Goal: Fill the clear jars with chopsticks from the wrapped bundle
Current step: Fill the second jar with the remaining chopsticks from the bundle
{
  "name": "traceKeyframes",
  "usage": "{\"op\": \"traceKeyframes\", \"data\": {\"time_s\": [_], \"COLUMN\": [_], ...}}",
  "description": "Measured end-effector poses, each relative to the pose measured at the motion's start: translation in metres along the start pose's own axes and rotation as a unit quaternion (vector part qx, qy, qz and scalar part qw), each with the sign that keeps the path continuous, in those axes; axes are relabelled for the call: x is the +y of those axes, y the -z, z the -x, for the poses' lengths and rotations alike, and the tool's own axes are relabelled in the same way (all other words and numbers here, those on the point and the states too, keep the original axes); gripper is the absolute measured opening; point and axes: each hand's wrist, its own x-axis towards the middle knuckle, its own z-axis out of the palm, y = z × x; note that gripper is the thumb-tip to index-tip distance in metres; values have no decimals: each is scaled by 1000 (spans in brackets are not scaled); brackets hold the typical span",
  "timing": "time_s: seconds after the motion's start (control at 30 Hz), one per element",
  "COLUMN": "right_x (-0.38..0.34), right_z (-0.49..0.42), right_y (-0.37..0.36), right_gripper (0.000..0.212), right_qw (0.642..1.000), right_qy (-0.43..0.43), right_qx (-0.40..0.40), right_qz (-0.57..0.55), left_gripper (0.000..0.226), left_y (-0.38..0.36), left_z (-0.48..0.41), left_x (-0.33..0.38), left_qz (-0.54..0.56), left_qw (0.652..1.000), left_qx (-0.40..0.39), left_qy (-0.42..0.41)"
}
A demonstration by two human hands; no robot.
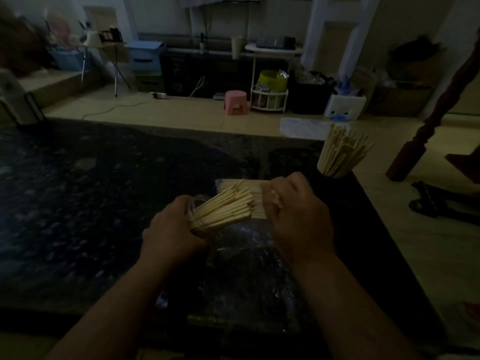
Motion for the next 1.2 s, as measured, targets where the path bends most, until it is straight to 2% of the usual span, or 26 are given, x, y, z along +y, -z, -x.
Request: {"op": "traceKeyframes", "data": {"time_s": [0.13,0.2,0.3,0.4,0.53,0.7,0.8,0.9,1.0,1.07,1.13,1.2], "right_x": [-4,-6,-9,-13,-20,-18,-15,-12,-8,-6,-5,-8], "right_z": [-4,-5,-5,-2,-1,-6,-6,-5,-5,-6,-6,-9], "right_y": [2,1,-6,-12,-11,-10,-10,-12,-12,-12,-12,-10], "right_gripper": [30,26,29,32,35,36,36,35,29,12,15,18], "right_qw": [993,987,964,928,849,792,787,797,849,872,871,846], "right_qy": [-21,-40,-115,-198,-313,-383,-397,-394,-355,-324,-331,-361], "right_qx": [79,87,77,45,35,12,-8,-32,-57,-57,-34,-6], "right_qz": [-88,-127,-228,-313,-424,-474,-472,-456,-387,-364,-361,-392], "left_gripper": [86,84,79,78,80,74,69,66,70,70,68,67], "left_y": [3,3,3,3,4,6,4,4,4,4,5,5], "left_z": [1,1,3,3,3,5,6,7,7,7,7,7], "left_x": [-1,0,-1,-2,-3,-3,-2,1,3,5,7,7], "left_qz": [15,14,10,-3,-2,5,-1,-4,4,9,8,6], "left_qw": [1000,1000,1000,1000,1000,999,998,998,997,997,997,997], "left_qx": [-13,-6,5,12,8,18,25,21,31,28,27,31], "left_qy": [-3,-6,-14,-23,-23,-50,-63,-63,-70,-73,-73,-71]}}
